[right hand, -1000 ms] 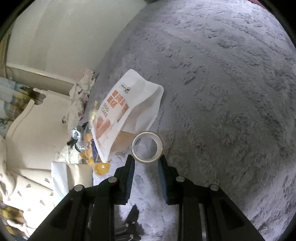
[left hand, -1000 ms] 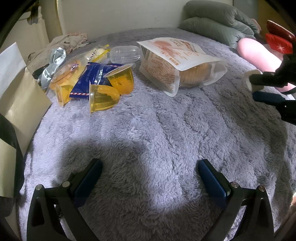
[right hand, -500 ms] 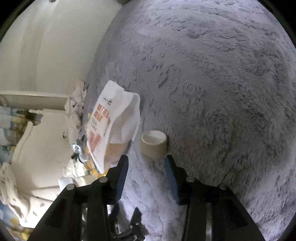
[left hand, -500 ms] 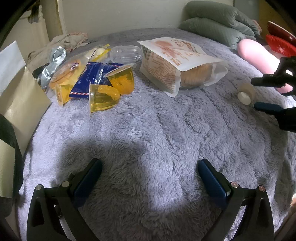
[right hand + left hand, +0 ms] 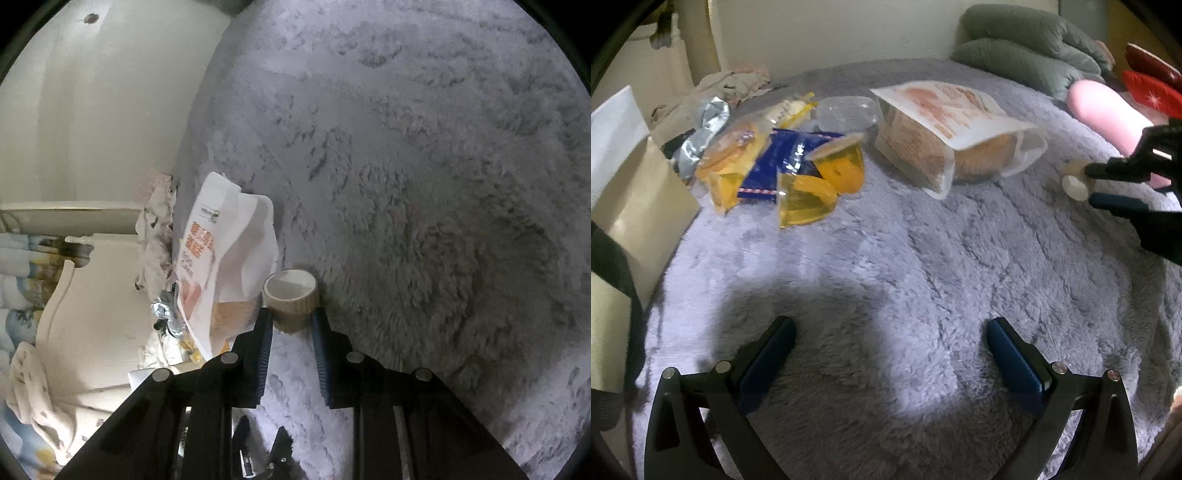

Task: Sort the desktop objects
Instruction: 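Lift the tape roll off the bed with the right tool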

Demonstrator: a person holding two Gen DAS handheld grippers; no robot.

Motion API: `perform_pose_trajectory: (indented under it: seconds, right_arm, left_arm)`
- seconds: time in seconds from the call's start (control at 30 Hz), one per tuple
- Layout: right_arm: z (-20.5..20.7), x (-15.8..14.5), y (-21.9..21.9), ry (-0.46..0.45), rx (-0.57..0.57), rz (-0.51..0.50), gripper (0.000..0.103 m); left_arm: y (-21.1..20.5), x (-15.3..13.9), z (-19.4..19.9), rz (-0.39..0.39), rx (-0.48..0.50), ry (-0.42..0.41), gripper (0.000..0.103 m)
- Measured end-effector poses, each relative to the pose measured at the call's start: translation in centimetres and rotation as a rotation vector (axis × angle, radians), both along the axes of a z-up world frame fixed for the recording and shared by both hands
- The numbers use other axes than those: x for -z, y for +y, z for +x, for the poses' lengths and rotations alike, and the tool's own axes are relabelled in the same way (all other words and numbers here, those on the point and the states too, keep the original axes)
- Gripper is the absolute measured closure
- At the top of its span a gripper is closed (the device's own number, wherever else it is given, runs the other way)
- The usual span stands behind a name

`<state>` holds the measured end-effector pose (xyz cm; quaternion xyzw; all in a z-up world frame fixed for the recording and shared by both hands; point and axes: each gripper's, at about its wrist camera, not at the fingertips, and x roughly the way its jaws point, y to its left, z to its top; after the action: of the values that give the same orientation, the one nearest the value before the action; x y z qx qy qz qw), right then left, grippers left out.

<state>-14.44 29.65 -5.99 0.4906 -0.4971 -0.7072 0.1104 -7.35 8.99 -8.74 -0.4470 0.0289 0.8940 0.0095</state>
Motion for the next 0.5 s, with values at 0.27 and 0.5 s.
perform_pose_trajectory:
  seconds: [0.27, 0.5]
  right_arm:
    - [-0.4, -0.5, -1.0, 0.04, -0.044, -0.073, 0.083]
    - [-1.2, -1.2, -2.2, 0.067, -0.101, -0.107, 0.083]
  left_arm:
    - [-4.9, -4.7, 0.8, 0.162, -0.159, 0.175, 0.001]
    - [-6.4, -4.3, -4.3, 0.067, -0.131, 0.079, 0.001]
